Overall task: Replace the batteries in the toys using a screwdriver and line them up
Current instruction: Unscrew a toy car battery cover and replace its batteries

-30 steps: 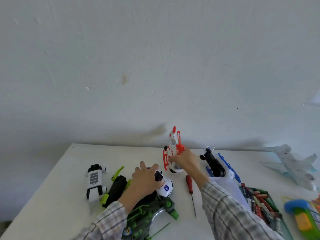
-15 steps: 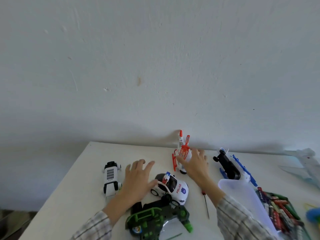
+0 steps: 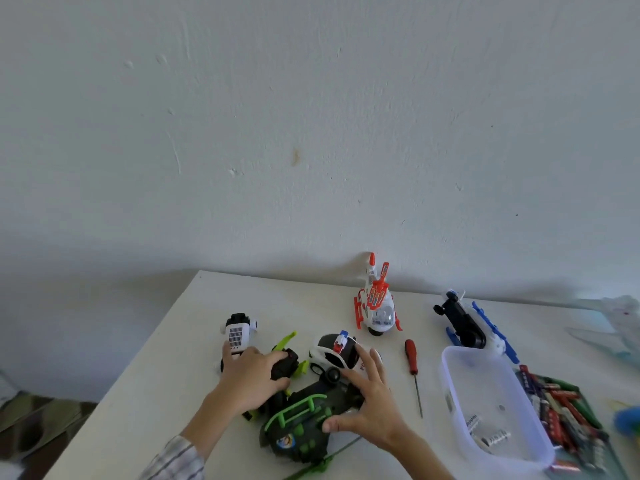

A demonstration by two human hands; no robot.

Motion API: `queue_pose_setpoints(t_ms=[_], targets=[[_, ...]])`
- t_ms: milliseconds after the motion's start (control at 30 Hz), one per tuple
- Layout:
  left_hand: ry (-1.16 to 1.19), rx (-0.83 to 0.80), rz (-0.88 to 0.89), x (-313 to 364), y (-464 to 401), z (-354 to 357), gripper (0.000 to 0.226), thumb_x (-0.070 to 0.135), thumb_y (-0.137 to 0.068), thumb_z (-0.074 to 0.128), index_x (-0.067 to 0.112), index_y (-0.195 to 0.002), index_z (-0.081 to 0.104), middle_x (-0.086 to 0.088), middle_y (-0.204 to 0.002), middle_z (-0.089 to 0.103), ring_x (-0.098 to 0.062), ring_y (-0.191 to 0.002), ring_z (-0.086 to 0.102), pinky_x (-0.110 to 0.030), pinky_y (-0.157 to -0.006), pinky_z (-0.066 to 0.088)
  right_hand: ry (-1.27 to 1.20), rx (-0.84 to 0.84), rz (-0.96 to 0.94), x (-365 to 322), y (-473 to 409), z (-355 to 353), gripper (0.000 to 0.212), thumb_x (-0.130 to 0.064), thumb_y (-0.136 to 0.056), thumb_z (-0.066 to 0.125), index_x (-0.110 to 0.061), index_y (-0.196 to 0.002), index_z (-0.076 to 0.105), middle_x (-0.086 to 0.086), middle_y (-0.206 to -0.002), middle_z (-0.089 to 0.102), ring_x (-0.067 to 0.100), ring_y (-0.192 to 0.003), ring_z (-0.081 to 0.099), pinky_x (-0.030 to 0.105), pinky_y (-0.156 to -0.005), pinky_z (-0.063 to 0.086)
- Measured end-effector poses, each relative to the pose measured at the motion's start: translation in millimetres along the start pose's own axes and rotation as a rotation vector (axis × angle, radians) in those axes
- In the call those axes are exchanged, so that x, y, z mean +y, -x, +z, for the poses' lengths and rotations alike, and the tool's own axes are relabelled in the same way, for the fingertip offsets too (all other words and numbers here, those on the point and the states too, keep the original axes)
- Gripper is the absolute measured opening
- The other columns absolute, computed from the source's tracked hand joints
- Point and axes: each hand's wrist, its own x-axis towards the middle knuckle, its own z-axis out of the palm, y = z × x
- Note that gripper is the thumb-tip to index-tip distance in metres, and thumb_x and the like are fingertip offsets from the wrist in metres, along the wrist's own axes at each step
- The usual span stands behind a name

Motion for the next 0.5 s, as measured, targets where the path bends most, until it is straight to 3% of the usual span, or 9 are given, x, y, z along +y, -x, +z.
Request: queue_pose_setpoints(t_ms=[100, 233, 367, 433, 500], targets=[[0.040, 0.000, 0.016, -8.3, 15.0, 3.7, 0.052, 0.059, -0.092, 0.044, 0.049, -0.141, 0.034, 0.001, -0.123, 0.053, -0.016, -0.125, 0.044, -0.055, -0.115, -0.006, -0.031, 0.049, -0.033, -0.5, 10.7, 16.2, 0.078, -0.085, -0.044, 0.069, -0.060, -0.116, 0.050, -0.022, -0.154, -0.010, 0.007, -0.140, -0.027, 0.050, -0.118, 0.009], [0.071, 0.017, 0.011, -19.1, 31.0, 8.1, 0.047, 0.053, -0.096, 0.042, 0.048, -0.142, 0.035, 0.003, -0.134, 0.050, -0.012, -0.132, 0.039, -0.054, -0.115, -0.006, -0.012, 0.082, -0.038, -8.8, 24.1, 34.0, 0.081, -0.088, -0.045, 0.064, -0.061, -0.119, 0.048, -0.021, -0.155, -0.014, 0.006, -0.139, -0.030, 0.045, -0.118, 0.005], [0.226, 0.219, 0.037, -15.8, 45.0, 10.1, 0.040, 0.051, -0.098, 0.038, 0.041, -0.135, 0.047, 0.018, -0.132, 0.051, -0.003, -0.129, 0.041, -0.052, -0.117, 0.002, 0.099, 0.035, -0.017, -20.5, 33.1, 32.8, 0.091, -0.095, -0.046, 0.051, -0.061, -0.129, 0.036, -0.018, -0.153, -0.022, 0.010, -0.138, -0.033, 0.046, -0.117, 0.001], [0.331, 0.305, 0.114, -6.7, 54.9, 10.0, 0.067, 0.076, -0.085, 0.022, 0.039, -0.132, 0.052, 0.021, -0.129, 0.053, 0.001, -0.125, 0.044, -0.047, -0.118, 0.007, 0.115, 0.042, -0.037, -19.1, 35.0, 26.2, 0.094, -0.099, -0.047, 0.041, -0.058, -0.132, 0.036, -0.021, -0.152, -0.010, 0.007, -0.141, -0.023, 0.043, -0.116, 0.001], [0.389, 0.280, 0.198, 6.8, 67.3, 9.4, 0.095, 0.091, -0.069, 0.005, 0.039, -0.135, 0.048, 0.024, -0.131, 0.047, 0.009, -0.124, 0.035, -0.040, -0.118, 0.000, -0.025, 0.157, -0.038, -17.5, 35.1, 16.5, 0.073, -0.094, -0.060, 0.039, -0.057, -0.123, 0.045, -0.024, -0.147, 0.024, 0.001, -0.142, 0.010, 0.040, -0.114, 0.015]])
